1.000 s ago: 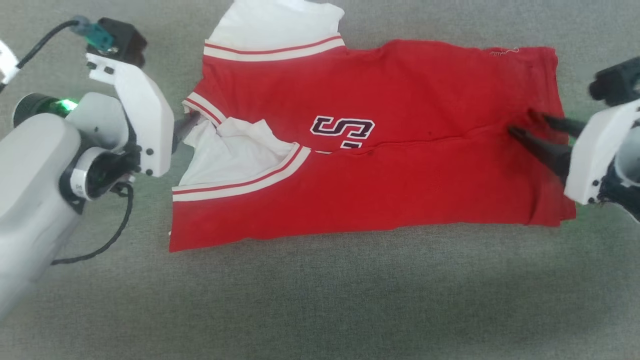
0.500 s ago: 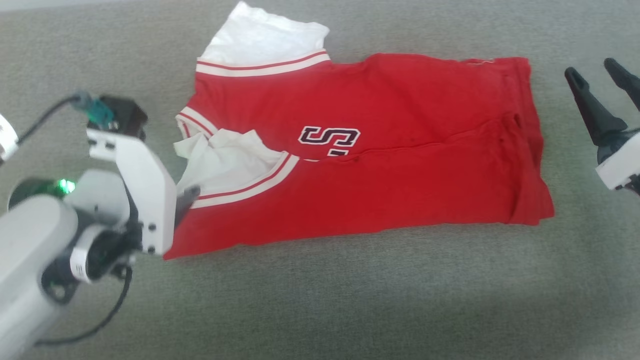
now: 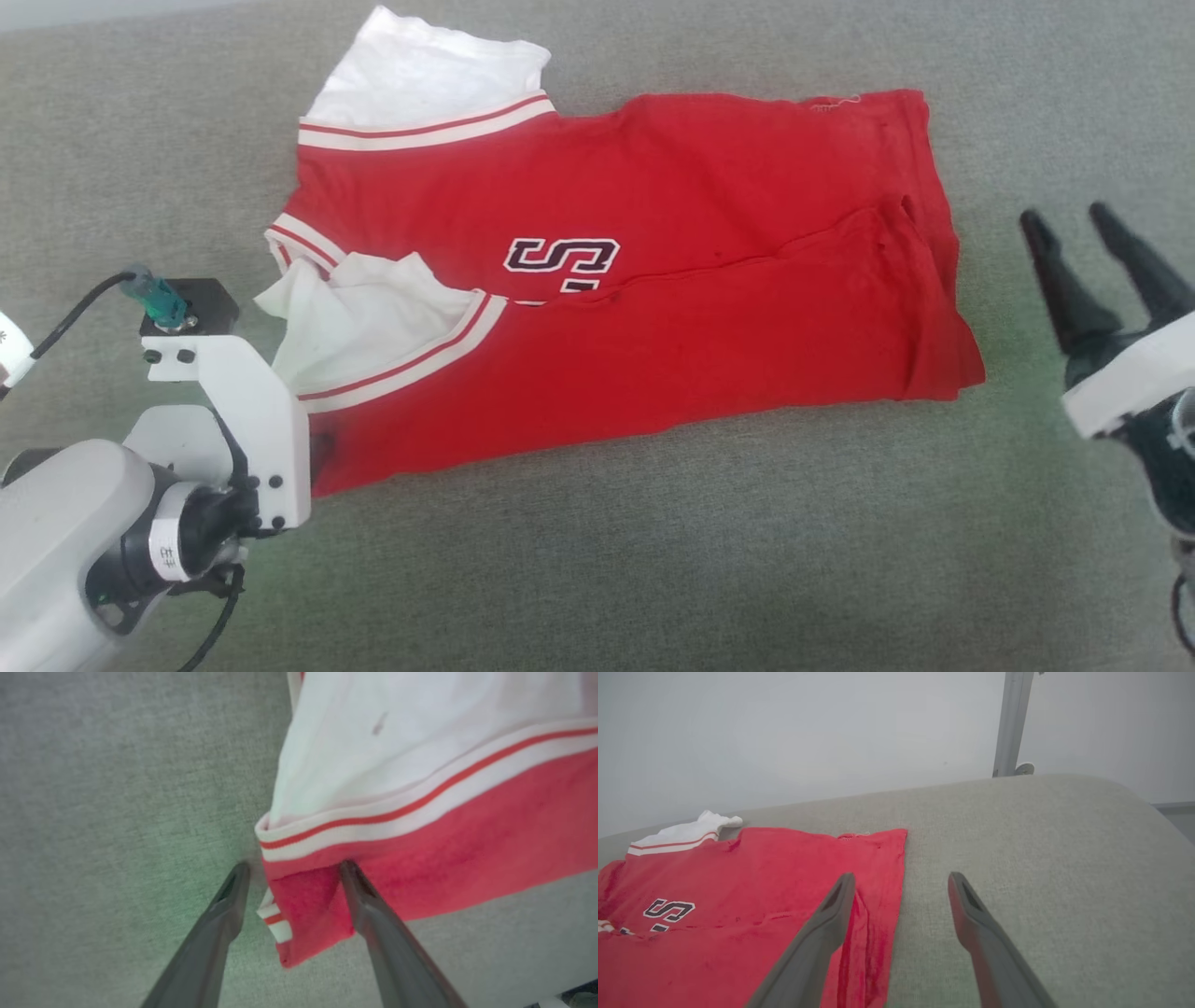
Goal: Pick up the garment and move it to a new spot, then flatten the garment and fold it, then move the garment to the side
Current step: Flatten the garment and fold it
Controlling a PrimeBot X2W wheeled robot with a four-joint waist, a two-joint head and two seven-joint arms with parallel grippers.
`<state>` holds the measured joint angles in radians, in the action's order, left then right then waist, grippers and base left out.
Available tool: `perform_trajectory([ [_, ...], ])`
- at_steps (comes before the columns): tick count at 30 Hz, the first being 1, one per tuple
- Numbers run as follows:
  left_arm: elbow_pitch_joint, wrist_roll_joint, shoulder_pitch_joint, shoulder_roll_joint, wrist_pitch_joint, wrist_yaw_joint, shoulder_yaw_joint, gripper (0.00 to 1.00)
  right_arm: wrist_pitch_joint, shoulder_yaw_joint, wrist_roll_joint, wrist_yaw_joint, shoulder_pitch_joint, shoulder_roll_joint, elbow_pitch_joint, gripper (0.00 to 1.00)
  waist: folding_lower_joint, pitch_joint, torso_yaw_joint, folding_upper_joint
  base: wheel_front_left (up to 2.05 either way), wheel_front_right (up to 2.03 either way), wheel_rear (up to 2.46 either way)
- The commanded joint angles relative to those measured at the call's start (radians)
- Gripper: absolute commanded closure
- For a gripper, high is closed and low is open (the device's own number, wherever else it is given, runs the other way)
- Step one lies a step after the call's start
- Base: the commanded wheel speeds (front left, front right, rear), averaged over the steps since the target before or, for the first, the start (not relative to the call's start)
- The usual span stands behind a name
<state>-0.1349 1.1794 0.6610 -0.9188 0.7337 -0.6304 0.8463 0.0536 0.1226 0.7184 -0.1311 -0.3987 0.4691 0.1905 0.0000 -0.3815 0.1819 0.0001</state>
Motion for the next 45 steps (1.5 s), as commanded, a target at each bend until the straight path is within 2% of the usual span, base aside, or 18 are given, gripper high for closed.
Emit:
perform_trajectory([
  [1, 0.026, 0.005, -0.023, 0.010, 0.002, 0.007, 0.014, 0.00, 0.031, -0.016, -0.005, 0.001, 0.018, -0.020, -0.015, 0.00, 0.0000, -0.005, 0.006, -0.0001, 0.00, 0.00, 0.00],
  [2, 0.042, 0.012, -0.029, 0.019, 0.004, 0.010, 0.017, 0.00, 0.061, -0.024, -0.012, 0.001, 0.032, -0.029, -0.022, 0.00, 0.0000, -0.007, 0.007, -0.0001, 0.00, 0.00, 0.00],
  [3, 0.053, 0.011, -0.028, 0.027, 0.005, 0.021, 0.022, 0.74, 0.091, -0.031, -0.014, 0.001, 0.042, -0.041, -0.033, 0.00, 0.0000, -0.008, 0.007, -0.0001, 0.00, 0.00, 0.00],
  [4, 0.066, 0.017, -0.028, 0.036, 0.000, 0.029, 0.022, 1.00, 0.124, -0.041, -0.011, 0.001, 0.050, -0.055, -0.037, 0.00, 0.0000, -0.008, 0.008, -0.0001, 0.00, 0.00, 0.00],
  [11, 0.105, 0.023, -0.010, 0.089, -0.013, 0.089, 0.032, 1.00, 0.375, -0.081, -0.031, 0.001, 0.088, -0.109, -0.058, 0.00, 0.0000, -0.005, -0.013, -0.0001, 0.00, 0.00, 0.00],
  [12, 0.105, 0.023, -0.010, 0.089, -0.013, 0.089, 0.032, 1.00, 0.375, -0.081, -0.031, 0.001, 0.088, -0.109, -0.058, 0.00, 0.0000, -0.005, -0.013, -0.0001, 0.00, 0.00, 0.00],
  [19, 0.118, 0.012, 0.012, 0.140, -0.023, 0.130, 0.047, 1.00, 0.598, -0.123, -0.087, 0.000, 0.068, -0.139, -0.042, 0.00, 0.0000, -0.012, -0.056, -0.0001, 0.00, 0.00, 0.00],
  [24, 0.132, 0.006, 0.020, 0.169, -0.030, 0.146, 0.059, 1.00, 0.753, -0.107, -0.129, 0.000, 0.053, -0.160, 0.002, 0.00, 0.0000, -0.018, -0.082, -0.0001, 0.00, 0.00, 0.00],
  [25, 0.136, 0.005, 0.021, 0.173, -0.032, 0.149, 0.059, 1.00, 0.774, -0.102, -0.129, 0.000, 0.054, -0.163, 0.006, 0.54, 0.0000, -0.019, -0.087, -0.0001, 0.00, 0.00, 0.00],
  [26, 0.142, 0.005, 0.021, 0.176, -0.037, 0.149, 0.058, 1.00, 0.787, -0.104, -0.137, 0.000, 0.051, -0.165, 0.008, 1.00, 0.0000, -0.020, -0.091, -0.0001, 0.00, 0.00, 0.00],
  [34, 0.155, 0.016, 0.012, 0.172, -0.046, 0.156, 0.047, 1.00, 0.860, -0.148, -0.176, 0.001, 0.026, -0.149, -0.040, 1.00, 0.0000, -0.018, -0.110, -0.0001, 0.00, 0.00, 0.00],
  [45, 0.029, 0.042, -0.032, 0.093, -0.039, 0.100, 0.010, 1.00, 0.962, -0.171, -0.142, 0.001, 0.052, -0.078, -0.154, 1.00, 0.0000, 0.016, -0.124, -0.0001, 0.00, 0.00, 0.00],
])
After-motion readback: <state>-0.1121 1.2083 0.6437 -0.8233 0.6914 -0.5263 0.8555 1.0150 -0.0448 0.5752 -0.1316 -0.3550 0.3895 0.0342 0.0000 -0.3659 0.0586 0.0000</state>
